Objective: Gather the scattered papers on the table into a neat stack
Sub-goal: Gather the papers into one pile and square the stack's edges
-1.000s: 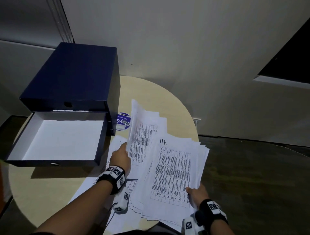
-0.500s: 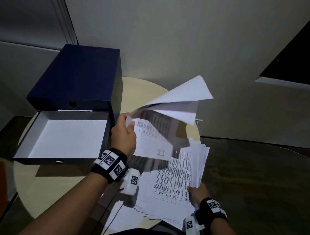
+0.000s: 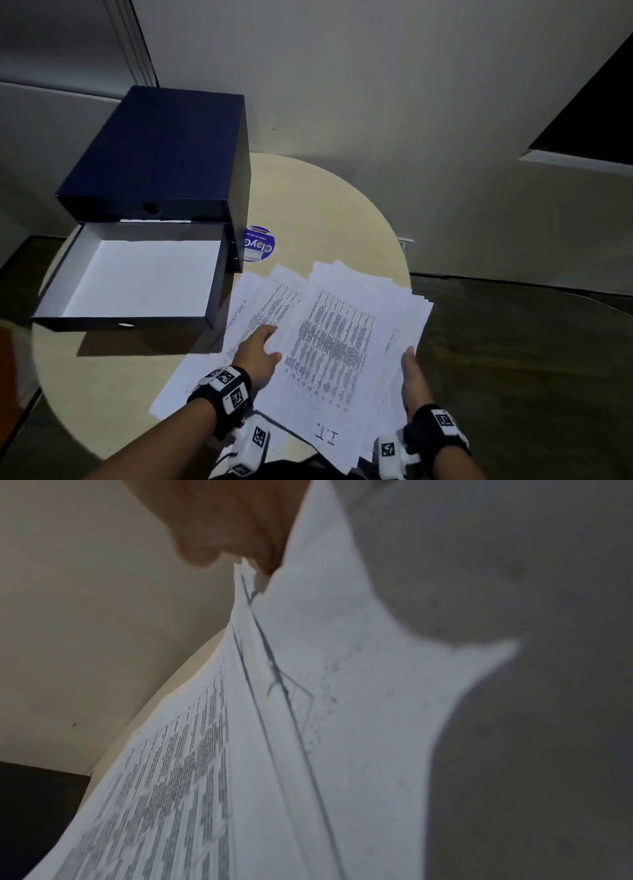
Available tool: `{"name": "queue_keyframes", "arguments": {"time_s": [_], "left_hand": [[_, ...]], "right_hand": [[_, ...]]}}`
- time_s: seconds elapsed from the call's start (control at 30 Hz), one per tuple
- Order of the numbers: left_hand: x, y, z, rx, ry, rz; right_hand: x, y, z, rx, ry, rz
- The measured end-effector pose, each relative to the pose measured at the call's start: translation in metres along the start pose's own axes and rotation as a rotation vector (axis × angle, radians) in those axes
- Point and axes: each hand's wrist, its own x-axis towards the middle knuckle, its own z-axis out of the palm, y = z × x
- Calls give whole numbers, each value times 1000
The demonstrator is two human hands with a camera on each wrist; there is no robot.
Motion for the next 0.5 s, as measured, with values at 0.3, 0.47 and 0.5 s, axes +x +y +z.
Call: {"name": "queue_keyframes", "arguments": {"time_s": [0.3, 0.47, 0.5], "left_hand": [[9, -11, -21, 535, 284, -62], [20, -29, -48, 593, 106, -322], [20, -28, -46, 528, 92, -290]], "right_hand": [[4, 11, -6, -216, 149, -133], [7, 10, -8, -197, 118, -113], [7, 10, -5, -188, 114, -118]]}}
